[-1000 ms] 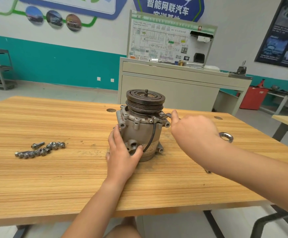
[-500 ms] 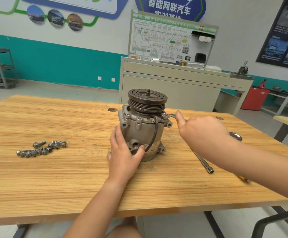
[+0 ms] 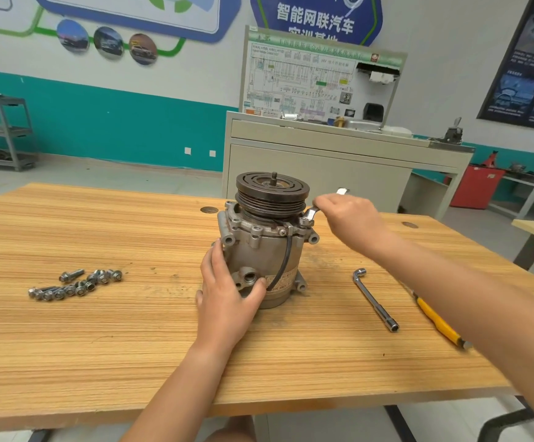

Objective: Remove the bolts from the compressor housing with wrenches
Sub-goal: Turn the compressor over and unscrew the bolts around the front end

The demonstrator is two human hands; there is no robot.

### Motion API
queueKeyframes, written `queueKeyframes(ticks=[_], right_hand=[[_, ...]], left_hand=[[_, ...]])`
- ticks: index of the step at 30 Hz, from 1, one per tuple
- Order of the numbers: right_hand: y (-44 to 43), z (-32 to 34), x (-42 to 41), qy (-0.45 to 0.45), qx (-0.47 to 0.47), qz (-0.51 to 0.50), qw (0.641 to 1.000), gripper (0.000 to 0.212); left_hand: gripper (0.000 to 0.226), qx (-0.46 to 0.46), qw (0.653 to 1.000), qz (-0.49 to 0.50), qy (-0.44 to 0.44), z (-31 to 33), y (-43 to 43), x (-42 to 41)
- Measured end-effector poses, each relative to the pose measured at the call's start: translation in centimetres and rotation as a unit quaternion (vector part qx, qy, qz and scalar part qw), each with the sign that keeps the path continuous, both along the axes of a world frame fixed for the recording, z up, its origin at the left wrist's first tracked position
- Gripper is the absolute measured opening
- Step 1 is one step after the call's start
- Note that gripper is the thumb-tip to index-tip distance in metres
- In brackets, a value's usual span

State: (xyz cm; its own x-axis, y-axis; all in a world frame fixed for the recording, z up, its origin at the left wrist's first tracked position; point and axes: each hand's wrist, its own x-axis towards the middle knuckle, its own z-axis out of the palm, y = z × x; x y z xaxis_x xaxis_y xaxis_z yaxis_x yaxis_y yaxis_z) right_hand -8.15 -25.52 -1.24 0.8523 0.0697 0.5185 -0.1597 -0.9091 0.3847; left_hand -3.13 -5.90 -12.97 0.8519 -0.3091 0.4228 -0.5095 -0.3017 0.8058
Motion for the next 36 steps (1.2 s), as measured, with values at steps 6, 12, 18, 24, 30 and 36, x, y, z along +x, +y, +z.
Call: queueKeyframes(ticks=[6, 12, 18, 24, 30, 36], right_hand=[[0.2, -0.8, -0.6, -0.144, 0.184, 0.022, 0.972, 0.033], [2.7, 0.2, -6.5, -0.093, 0.18, -0.008, 0.979, 0.037], [5.1, 0.5, -7.3, 0.069, 0.085, -0.176, 0.978, 0.055], [8.6, 0.8, -6.3, 0.107, -0.027, -0.199, 0.974, 0.062], [6.7, 2.7, -5.9, 0.137, -0.019, -0.188, 0.972, 0.034], [5.2, 2.5, -5.8, 0.143, -0.074, -0.145, 0.976, 0.038]], left_hand=[[0.095, -0.001, 1.0, -0.006, 0.003, 0.1, 0.0, 0.0], [0.095, 0.0, 1.0, -0.006, 0.008, 0.0, -0.1, -0.1], [0.095, -0.002, 1.0, -0.005, 0.012, 0.1, -0.1, -0.1], [0.095, 0.0, 1.0, -0.002, 0.011, 0.0, -0.1, -0.1], [0.094, -0.003, 1.0, -0.003, 0.011, 0.0, -0.2, -0.1], [0.095, -0.004, 1.0, -0.004, 0.016, 0.0, -0.1, 0.0]])
